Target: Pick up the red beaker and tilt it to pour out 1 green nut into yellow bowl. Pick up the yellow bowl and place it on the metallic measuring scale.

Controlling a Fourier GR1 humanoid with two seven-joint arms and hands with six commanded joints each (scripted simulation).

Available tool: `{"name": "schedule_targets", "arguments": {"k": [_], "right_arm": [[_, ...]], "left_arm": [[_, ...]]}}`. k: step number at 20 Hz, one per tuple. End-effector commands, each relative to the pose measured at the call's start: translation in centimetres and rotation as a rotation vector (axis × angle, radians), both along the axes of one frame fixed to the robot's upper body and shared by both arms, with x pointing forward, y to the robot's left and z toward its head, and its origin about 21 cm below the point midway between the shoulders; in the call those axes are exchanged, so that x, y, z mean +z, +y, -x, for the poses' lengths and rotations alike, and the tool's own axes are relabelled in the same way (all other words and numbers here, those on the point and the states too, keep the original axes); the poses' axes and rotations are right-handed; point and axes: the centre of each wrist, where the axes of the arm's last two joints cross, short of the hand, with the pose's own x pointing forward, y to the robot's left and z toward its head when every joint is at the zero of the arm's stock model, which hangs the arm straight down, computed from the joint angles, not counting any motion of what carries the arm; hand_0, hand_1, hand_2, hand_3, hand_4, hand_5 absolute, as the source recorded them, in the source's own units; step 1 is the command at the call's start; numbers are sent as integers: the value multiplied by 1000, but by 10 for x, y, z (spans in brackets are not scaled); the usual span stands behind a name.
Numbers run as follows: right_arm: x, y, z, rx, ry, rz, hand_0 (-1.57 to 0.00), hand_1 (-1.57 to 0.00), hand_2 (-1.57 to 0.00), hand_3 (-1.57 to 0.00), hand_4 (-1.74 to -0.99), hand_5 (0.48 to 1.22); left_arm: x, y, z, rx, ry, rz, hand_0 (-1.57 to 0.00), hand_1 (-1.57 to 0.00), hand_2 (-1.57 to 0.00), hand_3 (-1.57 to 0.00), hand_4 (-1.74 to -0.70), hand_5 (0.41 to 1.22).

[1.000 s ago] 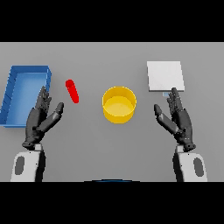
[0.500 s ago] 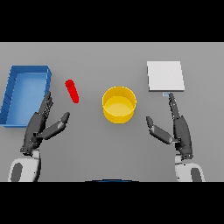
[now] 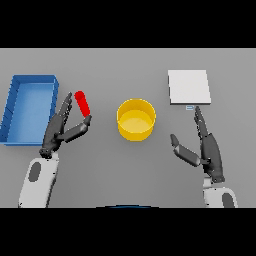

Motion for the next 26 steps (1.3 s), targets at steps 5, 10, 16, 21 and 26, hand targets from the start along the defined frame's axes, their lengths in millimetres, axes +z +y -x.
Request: {"name": "schedule_targets", "arguments": {"k": [5,10,16,21,26], "right_arm": [[2,2,0,-13,-13,14,1,1,1,1,-1267,635],[2,-2,-1,-3,-15,10,1,1,1,1,-1272,644],[1,0,-2,-11,-4,-1,1,1,1,1,-1265,638],[1,-2,2,-20,4,4,1,1,1,1,-1263,640],[3,-6,-2,-28,-8,17,1,1,1,1,-1257,645]], "left_arm": [[-3,0,-25,2,1,-4,1,1,1,1,-1276,680],[-4,-11,-45,-11,7,-32,1,1,1,1,-1298,691],[-3,-14,-65,-10,30,-27,1,1,1,1,-1289,683],[-7,-20,-71,-26,5,7,1,1,1,1,-1335,698],[-10,-25,-78,37,21,74,-441,-481,-523,-547,-1448,871]]}}
